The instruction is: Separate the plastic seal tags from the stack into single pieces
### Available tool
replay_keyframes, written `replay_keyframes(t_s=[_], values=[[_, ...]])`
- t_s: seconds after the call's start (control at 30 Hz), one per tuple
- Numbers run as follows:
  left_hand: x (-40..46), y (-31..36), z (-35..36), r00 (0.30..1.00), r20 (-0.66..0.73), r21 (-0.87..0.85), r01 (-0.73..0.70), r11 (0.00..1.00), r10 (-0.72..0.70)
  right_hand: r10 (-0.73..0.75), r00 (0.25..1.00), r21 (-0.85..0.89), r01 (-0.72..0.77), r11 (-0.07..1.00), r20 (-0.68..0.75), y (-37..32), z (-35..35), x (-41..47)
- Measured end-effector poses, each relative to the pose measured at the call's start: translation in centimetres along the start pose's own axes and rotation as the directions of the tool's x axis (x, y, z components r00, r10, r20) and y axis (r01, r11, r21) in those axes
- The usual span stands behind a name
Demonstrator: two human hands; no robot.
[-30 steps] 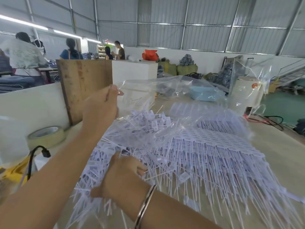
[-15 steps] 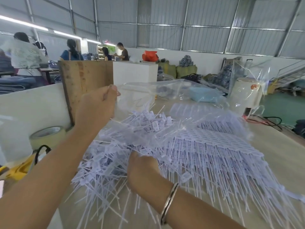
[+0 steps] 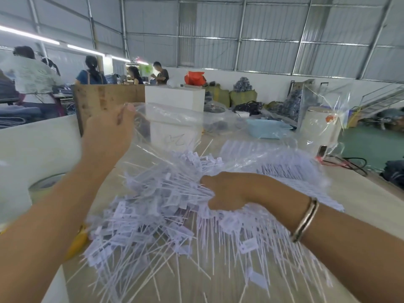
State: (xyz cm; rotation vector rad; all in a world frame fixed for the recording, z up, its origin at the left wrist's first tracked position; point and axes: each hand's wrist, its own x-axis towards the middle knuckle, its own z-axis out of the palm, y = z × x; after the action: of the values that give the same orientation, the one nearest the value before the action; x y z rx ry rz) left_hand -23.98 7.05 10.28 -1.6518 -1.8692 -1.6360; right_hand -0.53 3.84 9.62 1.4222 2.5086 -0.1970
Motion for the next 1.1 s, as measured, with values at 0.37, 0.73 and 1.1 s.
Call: replay_keyframes(t_s=[0.37, 0.73, 1.1], values=[[0.9, 0.4, 2.4, 0.951, 0.183, -0.548, 0.310, 0.777, -0.250, -0.119, 0.991, 0.153, 0.128, 0.980, -0.069, 5.2, -2.2, -1.5], [2.3, -0.8, 2.2, 0.934, 0.166, -0.402, 0.356, 0.843, -0.315, -0.203, 0.962, 0.365, 0.259, 0.894, -0.184, 9.0, -7.6, -6.4], [1.4, 0.8, 2.6, 0.891, 0.349, -0.384, 0.418, 0.824, -0.290, -0.154, 0.959, 0.040, 0.168, 0.985, -0.239, 7.4, -5.9, -2.3]])
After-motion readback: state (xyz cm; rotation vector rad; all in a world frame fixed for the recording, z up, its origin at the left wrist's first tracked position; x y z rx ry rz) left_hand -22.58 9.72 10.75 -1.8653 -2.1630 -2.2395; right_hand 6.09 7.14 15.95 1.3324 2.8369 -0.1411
